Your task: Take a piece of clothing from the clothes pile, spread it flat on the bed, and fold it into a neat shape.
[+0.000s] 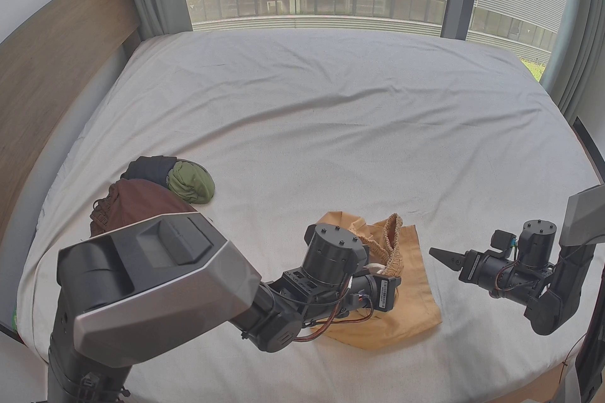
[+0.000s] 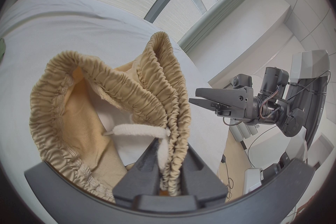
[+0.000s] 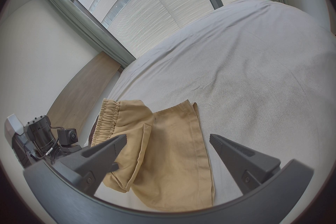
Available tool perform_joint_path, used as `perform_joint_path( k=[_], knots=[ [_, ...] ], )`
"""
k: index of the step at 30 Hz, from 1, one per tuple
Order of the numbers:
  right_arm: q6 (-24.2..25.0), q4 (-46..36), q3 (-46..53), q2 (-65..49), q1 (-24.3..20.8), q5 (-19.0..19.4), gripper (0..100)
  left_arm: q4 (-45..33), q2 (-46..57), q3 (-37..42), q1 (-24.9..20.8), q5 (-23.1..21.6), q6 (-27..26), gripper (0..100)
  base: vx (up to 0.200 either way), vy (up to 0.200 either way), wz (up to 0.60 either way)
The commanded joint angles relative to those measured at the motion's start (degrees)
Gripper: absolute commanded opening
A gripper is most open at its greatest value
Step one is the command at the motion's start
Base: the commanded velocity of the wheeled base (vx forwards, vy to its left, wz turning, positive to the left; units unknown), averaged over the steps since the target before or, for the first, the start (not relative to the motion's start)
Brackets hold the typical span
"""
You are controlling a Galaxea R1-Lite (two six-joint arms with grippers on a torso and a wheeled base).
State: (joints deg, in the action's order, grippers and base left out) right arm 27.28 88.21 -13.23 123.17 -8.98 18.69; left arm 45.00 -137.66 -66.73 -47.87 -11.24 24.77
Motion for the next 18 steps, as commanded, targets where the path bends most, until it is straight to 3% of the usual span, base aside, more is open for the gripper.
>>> perform_joint_path(
  k=[1,9,10,18],
  knots=[
    [0.05,0.03,-0.13,0.05,0.28,0.03,100,-0.52,-0.6,-1.12,-0.29,-0.01,0.01,0,0.0,0.0,0.0],
    [0.05,0.03,-0.48,-0.04,0.63,0.03,100,-0.52,-1.04,-1.38,-0.47,-0.1,0.01,0,0.0,0.0,0.0],
    [0.05,0.03,-0.57,-0.04,0.63,0.03,100,-0.52,-1.04,-1.74,-0.47,-0.01,0.1,100,0.0,0.0,0.0],
    [-0.04,0.03,-0.75,0.05,0.72,0.03,100,-0.26,-1.3,-5.51,-0.82,3.42,0.19,100,0.0,0.0,0.0]
  ],
)
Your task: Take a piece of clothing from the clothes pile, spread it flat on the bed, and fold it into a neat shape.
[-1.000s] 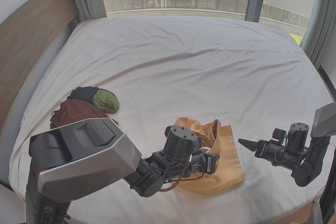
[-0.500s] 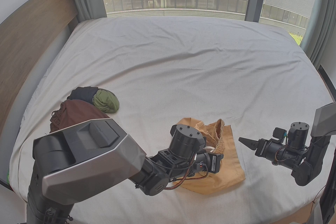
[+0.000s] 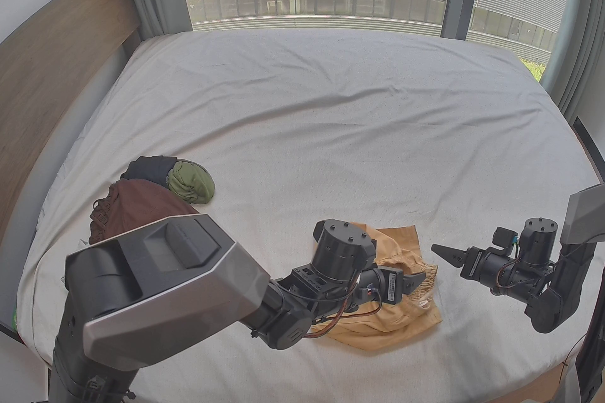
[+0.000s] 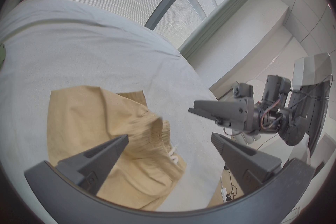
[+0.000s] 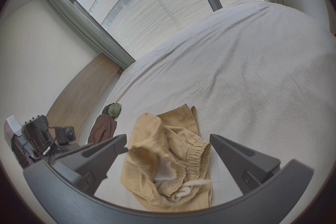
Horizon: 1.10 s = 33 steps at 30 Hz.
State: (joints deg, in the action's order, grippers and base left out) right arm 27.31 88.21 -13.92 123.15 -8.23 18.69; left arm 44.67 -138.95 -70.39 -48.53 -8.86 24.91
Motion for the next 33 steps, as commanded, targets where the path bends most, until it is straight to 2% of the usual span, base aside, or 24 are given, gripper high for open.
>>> perform_joint_path(
  k=[1,9,18,24,32,33],
  knots=[
    [-0.06,0.03,-0.05,0.07,-0.03,0.03,100,0.25,0.78,-1.68,-0.16,1.3,0.06,100,0.0,0.0,0.0],
    [-0.06,0.03,0.21,0.6,-0.91,0.12,100,0.16,5.97,0.87,1.95,2.8,0.14,100,0.0,0.0,0.0],
    [-0.06,0.12,-0.76,2.8,-1.97,0.82,100,0.95,15.73,12.82,10.56,3.59,0.06,100,0.0,0.0,0.0],
    [-0.06,-0.06,-3.39,3.68,-2.23,0.82,100,2.79,22.05,23.54,15.92,2.53,-0.12,100,0.0,0.0,0.0],
    [-0.15,-1.38,-7.79,6.23,-2.93,0.82,100,11.14,25.31,34.97,20.32,-1.95,-0.12,100,0.0,0.0,0.0],
    [-0.24,-1.29,-9.46,8.86,-2.67,0.82,100,14.57,24.95,37.96,21.64,-2.91,-0.47,100,0.0,0.0,0.0]
  ],
)
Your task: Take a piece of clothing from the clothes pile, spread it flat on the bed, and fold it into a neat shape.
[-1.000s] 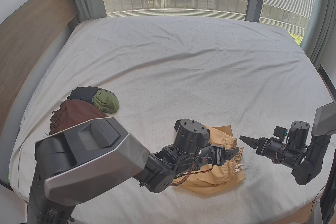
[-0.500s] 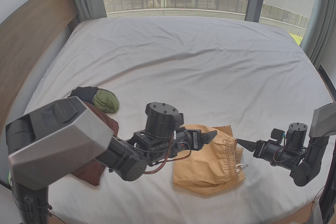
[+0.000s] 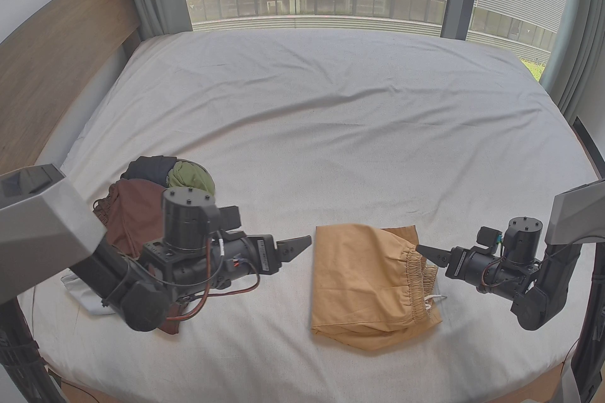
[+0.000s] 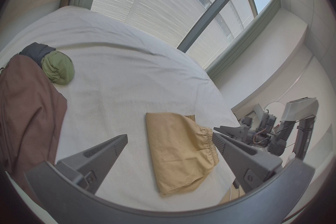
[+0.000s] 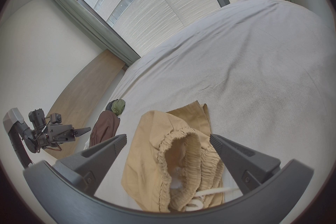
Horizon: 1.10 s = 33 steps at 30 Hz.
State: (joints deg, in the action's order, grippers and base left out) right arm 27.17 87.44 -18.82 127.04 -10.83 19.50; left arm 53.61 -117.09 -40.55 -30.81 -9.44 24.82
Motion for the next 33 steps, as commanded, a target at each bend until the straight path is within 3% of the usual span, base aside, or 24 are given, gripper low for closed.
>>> perform_joint_path(
  k=[1,7,17,18,33],
  knots=[
    [-0.1,-0.08,-5.17,6.38,0.01,0.09,100,8.0,2.92,9.7,5.05,-2.96,-0.39,100,0.0,0.0,0.0],
    [-0.37,-0.08,-8.78,11.3,0.19,0.09,100,21.44,-0.77,15.85,9.71,-7.88,-0.12,100,0.0,0.0,0.0],
    [-0.1,-0.08,-11.59,13.41,-0.42,0.45,100,26.63,-5.78,15.41,9.1,-7.88,-0.03,100,0.0,0.0,0.0],
    [-0.1,0.01,-11.59,13.41,-0.42,0.62,0,26.63,-5.78,15.41,9.1,-7.97,-0.03,100,0.0,0.0,0.0],
    [-0.37,0.89,-9.57,13.24,1.77,0.62,0,28.21,-8.33,15.85,7.87,-7.79,-0.12,100,0.0,0.0,0.0]
  ],
)
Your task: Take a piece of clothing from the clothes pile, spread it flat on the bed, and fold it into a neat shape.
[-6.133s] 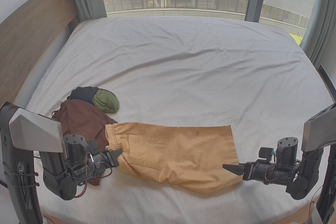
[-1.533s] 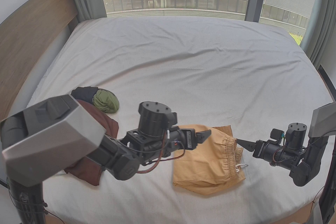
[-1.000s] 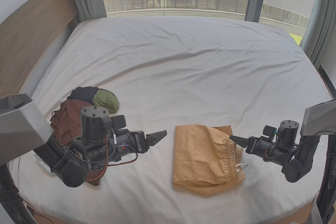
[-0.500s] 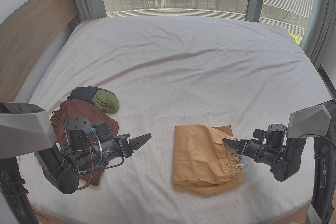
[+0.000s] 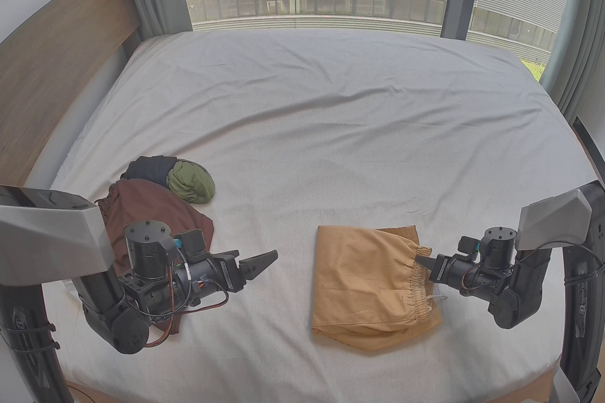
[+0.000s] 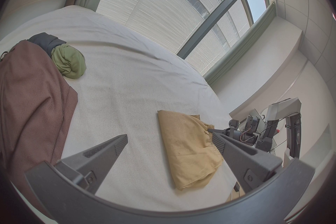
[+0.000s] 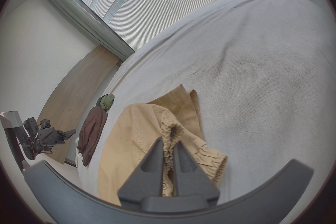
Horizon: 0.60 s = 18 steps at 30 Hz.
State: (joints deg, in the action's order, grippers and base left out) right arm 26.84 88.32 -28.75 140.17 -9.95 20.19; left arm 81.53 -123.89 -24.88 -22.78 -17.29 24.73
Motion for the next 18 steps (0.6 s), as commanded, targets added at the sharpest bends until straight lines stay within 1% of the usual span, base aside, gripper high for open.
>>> perform_joint_path(
  k=[1,14,15,18],
  knots=[
    [-0.12,0.01,0.09,0.28,1.16,-0.06,0,0.65,-1.79,0.18,-0.16,0.06,-0.13,100,0.0,0.0,0.0],
    [-0.92,0.01,-0.35,1.69,1.51,-0.24,0,2.67,-3.55,0.36,-0.77,0.32,-0.13,100,0.0,0.0,0.0],
    [-1.0,0.01,-0.43,1.6,1.42,-0.41,100,3.2,-3.81,0.36,-0.77,0.32,-0.13,100,0.0,0.0,0.0],
    [-1.09,0.01,-0.17,0.98,1.6,-1.12,100,3.9,-4.34,0.36,-0.77,0.32,-0.13,100,0.0,0.0,0.0]
  ],
)
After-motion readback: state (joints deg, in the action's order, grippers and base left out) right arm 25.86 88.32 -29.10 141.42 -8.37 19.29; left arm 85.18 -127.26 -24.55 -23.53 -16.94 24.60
